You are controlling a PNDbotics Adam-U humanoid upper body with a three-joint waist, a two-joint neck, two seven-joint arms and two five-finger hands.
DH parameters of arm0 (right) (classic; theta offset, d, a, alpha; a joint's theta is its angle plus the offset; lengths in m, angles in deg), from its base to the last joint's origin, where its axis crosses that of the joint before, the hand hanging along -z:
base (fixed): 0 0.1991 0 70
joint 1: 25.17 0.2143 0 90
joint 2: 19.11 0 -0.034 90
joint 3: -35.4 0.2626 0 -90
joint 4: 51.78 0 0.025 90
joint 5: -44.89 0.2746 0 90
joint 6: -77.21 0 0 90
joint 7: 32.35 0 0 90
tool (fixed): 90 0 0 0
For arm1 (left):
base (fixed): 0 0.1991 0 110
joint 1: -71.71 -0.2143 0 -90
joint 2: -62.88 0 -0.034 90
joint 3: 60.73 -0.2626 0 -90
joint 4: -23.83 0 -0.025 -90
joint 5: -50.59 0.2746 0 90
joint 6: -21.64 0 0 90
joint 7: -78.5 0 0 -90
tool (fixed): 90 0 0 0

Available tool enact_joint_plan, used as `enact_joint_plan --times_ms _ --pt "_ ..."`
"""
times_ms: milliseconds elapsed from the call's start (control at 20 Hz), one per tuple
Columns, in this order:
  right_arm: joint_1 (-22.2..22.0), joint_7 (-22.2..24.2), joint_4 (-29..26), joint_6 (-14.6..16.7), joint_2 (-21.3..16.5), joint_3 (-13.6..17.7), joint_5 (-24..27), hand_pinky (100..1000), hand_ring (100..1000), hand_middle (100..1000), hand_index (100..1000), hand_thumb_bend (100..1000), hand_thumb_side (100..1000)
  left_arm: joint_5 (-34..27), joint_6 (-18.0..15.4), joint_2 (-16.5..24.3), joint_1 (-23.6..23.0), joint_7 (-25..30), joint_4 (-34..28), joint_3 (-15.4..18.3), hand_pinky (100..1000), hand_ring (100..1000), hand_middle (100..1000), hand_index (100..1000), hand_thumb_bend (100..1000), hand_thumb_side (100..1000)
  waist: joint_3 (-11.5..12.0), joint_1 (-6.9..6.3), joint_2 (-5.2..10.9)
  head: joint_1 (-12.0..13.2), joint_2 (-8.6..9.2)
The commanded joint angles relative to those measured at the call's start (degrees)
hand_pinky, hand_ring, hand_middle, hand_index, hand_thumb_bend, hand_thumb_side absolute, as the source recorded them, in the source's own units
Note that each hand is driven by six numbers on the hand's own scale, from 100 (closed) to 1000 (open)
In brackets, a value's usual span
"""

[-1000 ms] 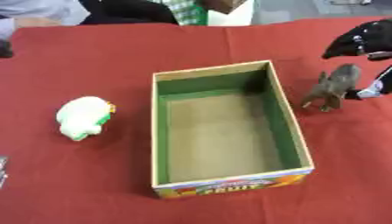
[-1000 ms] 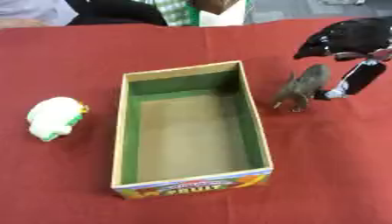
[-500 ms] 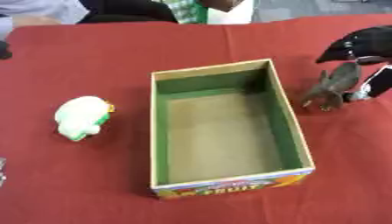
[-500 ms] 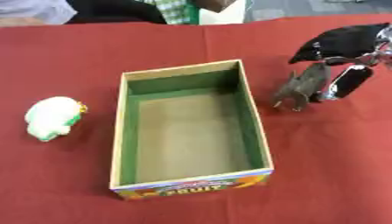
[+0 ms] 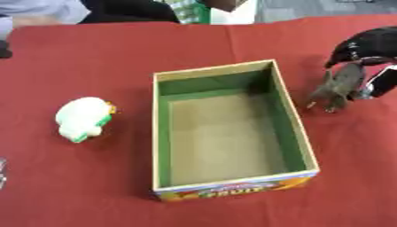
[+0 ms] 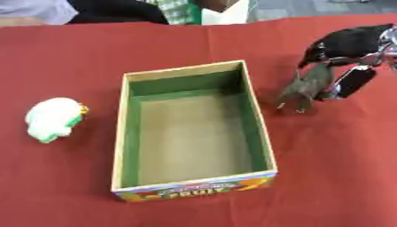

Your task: Pick up objects on the table and place them in the box.

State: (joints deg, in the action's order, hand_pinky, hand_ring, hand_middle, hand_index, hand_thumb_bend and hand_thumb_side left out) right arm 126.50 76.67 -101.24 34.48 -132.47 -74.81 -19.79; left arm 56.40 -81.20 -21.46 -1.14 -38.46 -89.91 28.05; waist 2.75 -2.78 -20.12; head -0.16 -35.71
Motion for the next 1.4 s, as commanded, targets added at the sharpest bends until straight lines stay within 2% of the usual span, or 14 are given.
enact_joint_plan --times_ms 50,150,400,500,650,700,750,850,900,950,1100,1150,1200,1400 --pt "0.31 5.03 -1.58 4.70 -0.80 -0.43 4.24 852 848 664 728 100 621 -0.28 0.01 0.63 0.64 0.17 -0.85 0.34 580 587 616 727 100 833 0.02 0.10 1.01 -0.05 0.39" --pt "-0.01 6.07 -2.84 4.70 -1.17 -0.62 7.13 860 853 701 813 100 622 -0.27 0.03 0.66 0.66 0.19 -0.85 0.35 580 587 616 727 100 834 0.02 0.08 1.01 -0.02 0.36" --pt "-0.67 10.93 -6.09 4.70 -2.14 -1.14 13.22 866 855 700 842 100 614 -0.29 0.10 0.61 0.70 0.26 -0.85 0.31 580 588 617 727 100 835 -0.08 0.13 0.98 -0.04 0.39" --pt "-0.75 12.93 -6.77 4.70 -2.32 -1.04 15.13 865 851 674 807 100 602 -0.30 0.09 0.63 0.77 0.27 -0.85 0.30 580 588 617 727 100 834 -0.12 0.16 0.97 -0.04 0.38" --pt "-0.71 15.28 -7.32 4.70 -2.33 -0.78 18.25 857 841 618 691 100 554 -0.34 0.09 0.63 0.82 0.26 -0.85 0.31 580 588 618 726 100 834 -0.11 0.19 0.94 -0.04 0.35" --pt "-0.67 15.95 -7.43 4.70 -2.27 -0.74 19.36 850 829 578 601 100 495 -0.34 0.10 0.61 0.79 0.27 -0.85 0.29 580 589 618 725 100 834 -0.10 0.20 0.92 -0.02 0.35" --pt "-0.64 16.54 -7.52 4.70 -2.22 -0.67 20.54 844 823 558 558 100 463 -0.34 0.11 0.58 0.77 0.29 -0.85 0.27 580 589 619 725 100 834 -0.09 0.21 0.91 -0.01 0.33" --pt "-0.59 17.41 -7.78 4.70 -2.15 -0.46 23.11 815 785 458 428 100 293 -0.35 0.12 0.55 0.75 0.29 -0.85 0.27 580 589 619 724 100 818 -0.09 0.22 0.90 0.02 0.32" --pt "-0.56 17.56 -7.90 4.70 -2.10 -0.26 24.54 800 761 410 379 100 241 -0.35 0.12 0.54 0.77 0.30 -0.85 0.26 580 589 619 724 100 814 -0.10 0.22 0.89 0.02 0.32" --pt "-0.51 17.61 -7.98 4.70 -2.08 -0.06 25.89 773 714 329 305 100 256 -0.35 0.12 0.54 0.78 0.32 -0.85 0.26 580 589 619 724 100 808 -0.11 0.22 0.90 0.03 0.31" --pt "-0.39 17.26 -8.48 4.70 -2.10 0.37 29.51 718 577 158 166 100 284 -0.32 0.12 0.50 0.74 0.38 -0.85 0.27 580 589 619 723 100 802 -0.12 0.20 0.90 0.06 0.35" --pt "-0.39 17.13 -8.82 4.70 -2.20 0.47 30.33 716 572 151 161 100 269 -0.31 0.11 0.50 0.72 0.39 -0.85 0.27 580 589 619 723 100 801 -0.12 0.20 0.90 0.07 0.36" --pt "-0.41 17.06 -9.12 4.70 -2.30 0.54 30.94 709 533 105 129 100 247 -0.30 0.11 0.50 0.71 0.41 -0.85 0.27 580 589 619 723 100 795 -0.13 0.20 0.91 0.07 0.36" --pt "-0.53 17.44 -10.01 4.70 -2.59 0.90 32.61 702 457 100 100 100 267 -0.30 0.14 0.48 0.73 0.48 -0.85 0.25 580 589 620 723 100 785 -0.21 0.23 0.92 0.06 0.39"
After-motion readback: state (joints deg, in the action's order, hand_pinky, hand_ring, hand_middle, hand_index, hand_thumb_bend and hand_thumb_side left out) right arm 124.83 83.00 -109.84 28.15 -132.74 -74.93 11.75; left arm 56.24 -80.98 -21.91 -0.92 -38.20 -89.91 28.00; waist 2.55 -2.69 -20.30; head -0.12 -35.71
